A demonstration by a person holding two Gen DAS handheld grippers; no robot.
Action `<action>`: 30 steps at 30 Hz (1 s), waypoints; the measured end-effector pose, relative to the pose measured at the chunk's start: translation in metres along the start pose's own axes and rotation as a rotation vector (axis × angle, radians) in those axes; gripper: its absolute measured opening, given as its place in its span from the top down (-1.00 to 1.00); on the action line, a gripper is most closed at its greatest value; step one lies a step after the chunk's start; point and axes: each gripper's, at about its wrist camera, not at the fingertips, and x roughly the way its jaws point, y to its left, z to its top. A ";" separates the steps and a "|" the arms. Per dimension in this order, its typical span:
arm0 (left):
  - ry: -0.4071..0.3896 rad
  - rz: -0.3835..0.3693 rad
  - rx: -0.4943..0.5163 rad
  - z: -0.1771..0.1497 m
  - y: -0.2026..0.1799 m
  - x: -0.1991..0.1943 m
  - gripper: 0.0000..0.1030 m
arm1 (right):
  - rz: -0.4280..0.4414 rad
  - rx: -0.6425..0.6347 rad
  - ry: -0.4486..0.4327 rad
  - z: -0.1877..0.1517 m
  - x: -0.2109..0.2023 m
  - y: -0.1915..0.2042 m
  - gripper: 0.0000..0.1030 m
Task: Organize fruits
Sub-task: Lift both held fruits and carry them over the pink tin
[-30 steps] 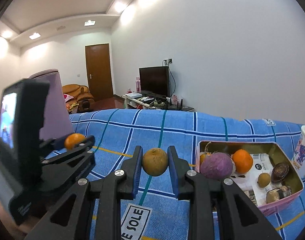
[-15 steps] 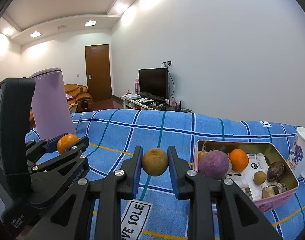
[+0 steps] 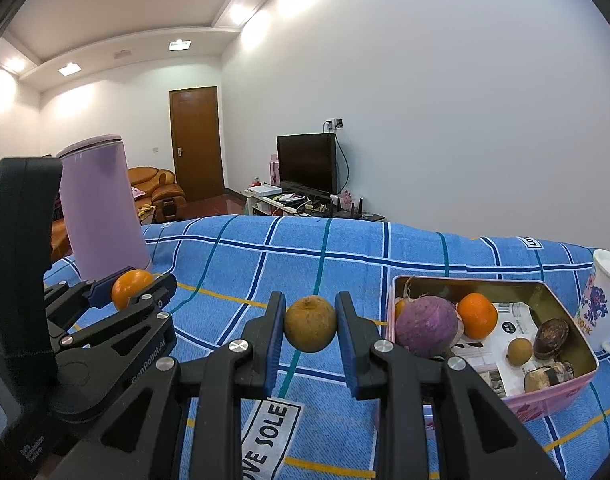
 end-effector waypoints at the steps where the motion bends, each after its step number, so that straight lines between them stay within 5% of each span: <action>1: 0.000 0.000 -0.001 0.000 0.000 0.000 0.27 | 0.000 0.000 0.000 0.000 0.000 0.000 0.47; 30: 0.016 -0.029 0.009 -0.007 -0.016 -0.015 0.27 | -0.020 -0.005 0.002 -0.008 -0.016 -0.014 0.47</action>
